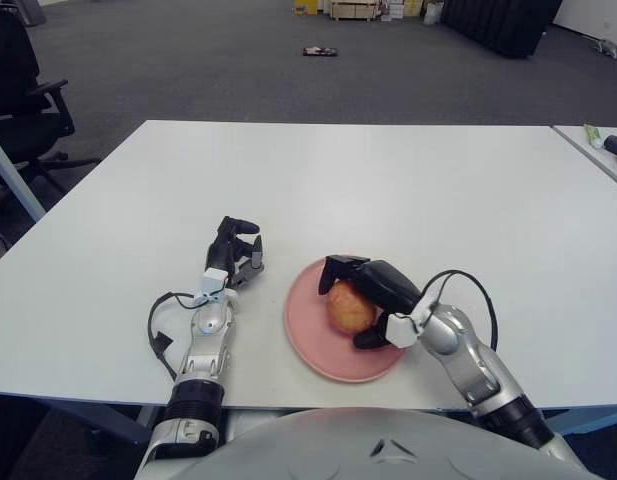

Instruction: Put the apple into the plate.

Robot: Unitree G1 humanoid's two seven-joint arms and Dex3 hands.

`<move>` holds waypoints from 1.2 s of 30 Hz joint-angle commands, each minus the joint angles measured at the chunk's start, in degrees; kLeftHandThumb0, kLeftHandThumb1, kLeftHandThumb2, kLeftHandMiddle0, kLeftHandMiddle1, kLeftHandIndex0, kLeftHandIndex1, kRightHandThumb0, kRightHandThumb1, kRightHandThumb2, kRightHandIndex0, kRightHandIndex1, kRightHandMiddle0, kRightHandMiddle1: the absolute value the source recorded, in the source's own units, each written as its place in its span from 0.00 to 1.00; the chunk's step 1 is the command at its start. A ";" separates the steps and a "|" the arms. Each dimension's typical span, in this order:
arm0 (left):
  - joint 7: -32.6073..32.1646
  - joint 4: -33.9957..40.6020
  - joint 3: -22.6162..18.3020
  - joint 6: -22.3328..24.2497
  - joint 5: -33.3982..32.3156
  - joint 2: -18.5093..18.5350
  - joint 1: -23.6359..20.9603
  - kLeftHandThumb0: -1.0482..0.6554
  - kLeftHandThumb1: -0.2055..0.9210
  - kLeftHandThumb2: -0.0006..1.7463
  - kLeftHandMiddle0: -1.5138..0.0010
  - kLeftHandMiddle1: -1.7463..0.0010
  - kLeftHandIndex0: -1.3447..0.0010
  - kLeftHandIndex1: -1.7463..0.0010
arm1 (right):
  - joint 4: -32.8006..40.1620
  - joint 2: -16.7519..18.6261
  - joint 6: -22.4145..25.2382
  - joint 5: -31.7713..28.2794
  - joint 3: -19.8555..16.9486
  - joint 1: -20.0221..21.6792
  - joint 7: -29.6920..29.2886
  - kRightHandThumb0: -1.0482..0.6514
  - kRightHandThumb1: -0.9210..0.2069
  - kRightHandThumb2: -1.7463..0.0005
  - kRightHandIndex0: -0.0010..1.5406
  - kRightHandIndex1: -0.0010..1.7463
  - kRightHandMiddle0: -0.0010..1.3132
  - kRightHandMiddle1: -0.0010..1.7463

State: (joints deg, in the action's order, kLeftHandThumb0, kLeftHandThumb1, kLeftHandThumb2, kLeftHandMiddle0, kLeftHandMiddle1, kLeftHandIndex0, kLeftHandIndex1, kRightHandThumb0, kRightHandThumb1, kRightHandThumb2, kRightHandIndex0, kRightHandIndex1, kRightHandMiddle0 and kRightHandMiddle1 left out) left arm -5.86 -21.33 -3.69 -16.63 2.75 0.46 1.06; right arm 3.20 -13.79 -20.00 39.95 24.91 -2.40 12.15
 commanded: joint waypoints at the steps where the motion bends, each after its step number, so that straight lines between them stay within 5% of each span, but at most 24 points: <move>1: -0.35 -0.77 0.19 1.77 0.30 -0.20 1.30 0.39 0.76 0.51 0.66 0.00 0.73 0.00 | -3.05 -0.68 1.59 4.03 1.82 1.83 -1.56 0.62 0.81 0.05 0.56 0.96 0.47 1.00; 26: 0.66 -1.15 0.18 0.43 -0.71 -0.32 1.52 0.39 0.79 0.49 0.65 0.00 0.75 0.00 | -2.81 -2.76 8.37 12.96 6.19 0.97 -7.81 0.61 0.83 0.04 0.56 0.99 0.50 0.98; 29: 0.69 -1.37 0.16 0.16 -0.77 -0.32 1.46 0.39 0.79 0.49 0.65 0.00 0.75 0.00 | -3.69 -2.59 7.79 11.45 5.65 0.18 -9.88 0.61 0.70 0.16 0.46 1.00 0.50 0.90; 32: 0.71 -1.59 0.15 -0.16 -0.83 -0.29 1.41 0.39 0.80 0.48 0.65 0.00 0.75 0.00 | -4.14 -2.63 7.17 9.46 5.36 -0.06 -10.24 0.57 0.42 0.37 0.24 0.99 0.40 0.90; 34: 0.72 -1.75 0.14 -0.36 -0.85 -0.25 1.36 0.39 0.80 0.48 0.64 0.00 0.75 0.00 | -1.41 -4.10 6.14 5.16 3.94 -0.38 -7.19 0.45 0.39 0.44 0.12 0.90 0.30 0.89; 36: 0.68 -1.88 0.12 -0.39 -0.79 -0.18 1.31 0.39 0.80 0.48 0.64 0.00 0.75 0.00 | 1.12 -5.48 5.23 0.76 2.71 -0.48 -3.88 0.30 0.41 0.48 0.05 0.57 0.12 0.72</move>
State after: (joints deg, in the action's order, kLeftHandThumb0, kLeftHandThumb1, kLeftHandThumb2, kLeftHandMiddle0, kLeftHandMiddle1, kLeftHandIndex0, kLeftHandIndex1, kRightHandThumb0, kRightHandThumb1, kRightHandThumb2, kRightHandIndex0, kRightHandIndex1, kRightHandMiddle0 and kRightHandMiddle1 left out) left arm -5.66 -21.42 -3.53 -18.18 2.23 0.22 1.66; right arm 3.38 -15.69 -14.66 45.55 29.43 -1.51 3.21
